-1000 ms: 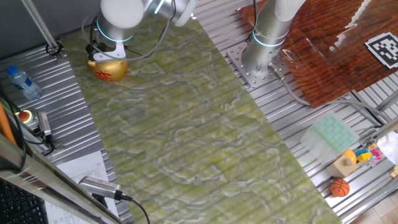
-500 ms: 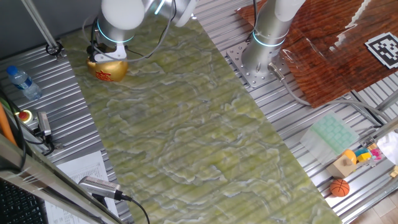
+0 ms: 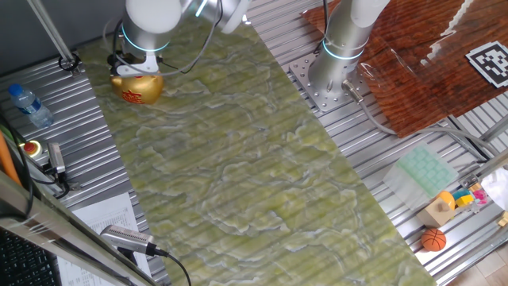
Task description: Drop coins into a piggy bank
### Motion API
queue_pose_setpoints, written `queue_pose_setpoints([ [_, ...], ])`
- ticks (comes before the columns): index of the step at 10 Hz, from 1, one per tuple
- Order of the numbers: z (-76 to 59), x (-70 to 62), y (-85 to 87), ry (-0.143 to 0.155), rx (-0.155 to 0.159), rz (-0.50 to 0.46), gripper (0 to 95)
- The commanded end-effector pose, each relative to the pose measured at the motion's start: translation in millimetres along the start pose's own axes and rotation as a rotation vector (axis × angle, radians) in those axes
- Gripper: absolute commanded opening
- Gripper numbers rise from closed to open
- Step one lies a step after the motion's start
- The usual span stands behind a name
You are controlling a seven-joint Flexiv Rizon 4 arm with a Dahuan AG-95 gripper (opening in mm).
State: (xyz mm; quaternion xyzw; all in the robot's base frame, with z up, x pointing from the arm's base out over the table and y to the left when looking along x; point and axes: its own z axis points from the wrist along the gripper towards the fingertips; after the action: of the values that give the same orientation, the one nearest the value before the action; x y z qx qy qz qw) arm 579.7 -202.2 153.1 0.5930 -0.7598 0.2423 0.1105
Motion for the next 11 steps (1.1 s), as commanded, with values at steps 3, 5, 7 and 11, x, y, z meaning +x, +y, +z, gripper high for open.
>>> queue_pose_setpoints([
  [3, 0.4, -0.7, -0.6, -0.013, -0.006, 0.083, 0.0],
  [5, 0.4, -0.7, -0.6, -0.013, -0.005, 0.070, 0.0],
  [7, 3.2, 6.9, -3.1, 0.016, 0.004, 0.000, 0.0],
  [11, 19.0, 37.9, -30.9, 0.039, 0.017, -0.115, 0.0],
])
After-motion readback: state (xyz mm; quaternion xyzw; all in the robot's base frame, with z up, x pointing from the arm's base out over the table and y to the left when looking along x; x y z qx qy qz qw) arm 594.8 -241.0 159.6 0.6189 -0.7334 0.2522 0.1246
